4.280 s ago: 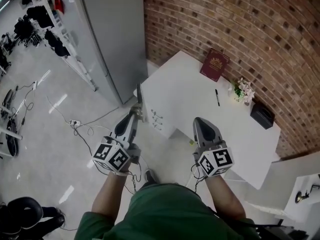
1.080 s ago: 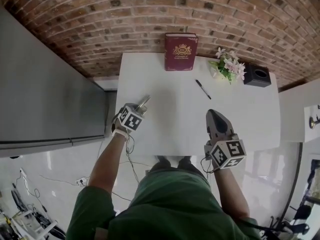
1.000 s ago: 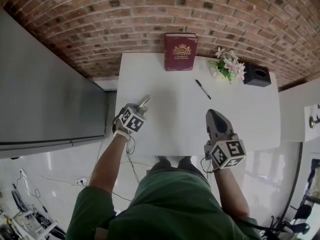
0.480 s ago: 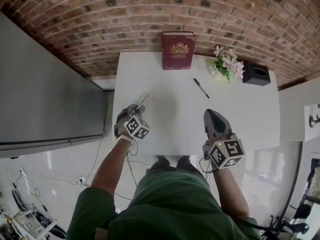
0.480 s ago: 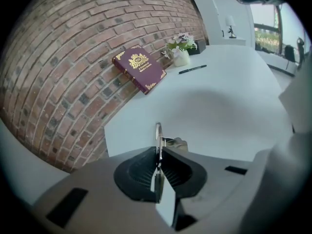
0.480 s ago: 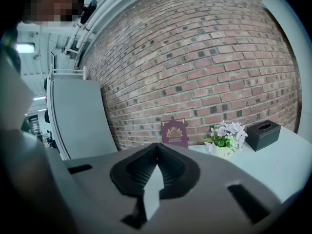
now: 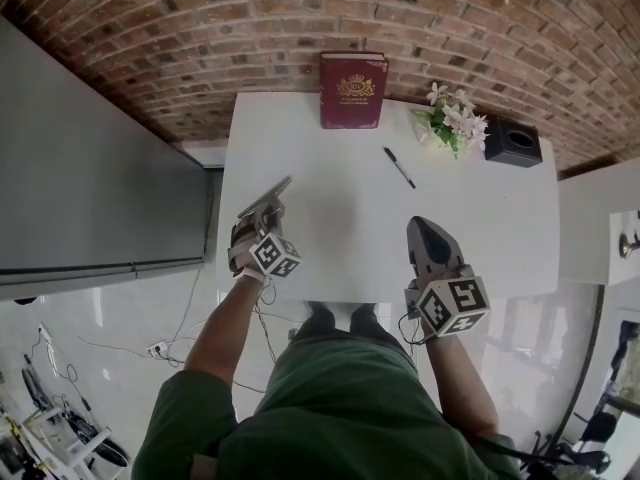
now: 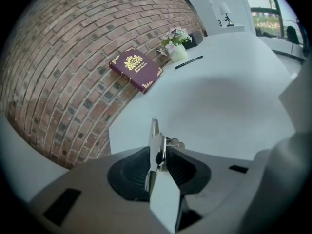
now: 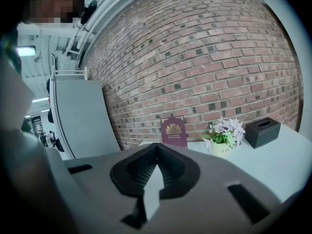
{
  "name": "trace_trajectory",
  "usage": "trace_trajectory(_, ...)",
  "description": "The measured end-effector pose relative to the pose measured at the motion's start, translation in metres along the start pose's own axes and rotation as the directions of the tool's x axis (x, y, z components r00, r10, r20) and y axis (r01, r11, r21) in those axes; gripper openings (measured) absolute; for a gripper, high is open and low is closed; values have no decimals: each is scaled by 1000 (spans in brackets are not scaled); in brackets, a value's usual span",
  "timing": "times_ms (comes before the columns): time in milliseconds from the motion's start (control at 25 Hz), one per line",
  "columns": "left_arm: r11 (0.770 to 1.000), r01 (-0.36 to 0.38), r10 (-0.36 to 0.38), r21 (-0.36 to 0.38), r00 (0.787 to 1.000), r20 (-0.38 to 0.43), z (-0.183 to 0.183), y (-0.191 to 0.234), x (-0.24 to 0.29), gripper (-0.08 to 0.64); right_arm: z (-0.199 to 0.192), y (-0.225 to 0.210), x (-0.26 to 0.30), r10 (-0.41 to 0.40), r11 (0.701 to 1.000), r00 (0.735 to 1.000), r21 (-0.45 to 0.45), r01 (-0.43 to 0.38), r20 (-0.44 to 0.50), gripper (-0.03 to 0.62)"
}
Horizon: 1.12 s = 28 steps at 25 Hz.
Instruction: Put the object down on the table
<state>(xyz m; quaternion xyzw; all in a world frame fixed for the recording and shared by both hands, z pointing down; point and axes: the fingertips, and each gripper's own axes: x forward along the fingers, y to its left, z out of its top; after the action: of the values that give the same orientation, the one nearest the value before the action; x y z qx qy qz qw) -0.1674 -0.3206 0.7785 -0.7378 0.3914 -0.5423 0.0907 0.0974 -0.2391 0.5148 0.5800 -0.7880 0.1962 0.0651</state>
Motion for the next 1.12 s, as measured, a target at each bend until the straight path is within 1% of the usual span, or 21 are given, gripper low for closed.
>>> trace_trajectory(240, 998, -11, 9, -58, 1000, -22, -4, -8, -8, 128, -2, -7, -8, 25, 1000, 1000, -3, -25, 3, 3)
trace_trajectory(360, 994, -23, 22, -109, 1000, -11, 2, -8, -19, 135, -3, -11, -10, 39, 999, 999, -3, -39, 4, 3)
trace_trajectory(480, 985, -33, 38, -170, 999, 30, 17, -6, -36, 135, -4, -13, -11, 58, 998, 998, -1, -58, 4, 3)
trace_trajectory(600, 970, -25, 51, -243, 994, 101, 39, 0, -58, 135, -2, -10, -7, 84, 996, 996, -2, -84, 8, 3)
trace_trajectory(760, 935, -34, 101, -353, 980, 173, 68, 28, -89, 135, 11, -1, 0, 123, 992, 992, -20, -123, 37, 3)
trace_trajectory(880, 895, -34, 141, -445, 968, 209, 88, 52, -111, 135, 23, 3, 3, 144, 989, 988, -39, -142, 63, 3)
trace_trajectory(1000, 848, 17, 147, -529, 953, 266, 113, 68, -136, 135, 34, 6, 3, 154, 987, 984, -56, -149, 87, 3)
trace_trajectory(1120, 807, 78, 162, -585, 924, 348, 141, 81, -163, 129, 47, 8, 2, 155, 986, 981, -72, -148, 113, 3)
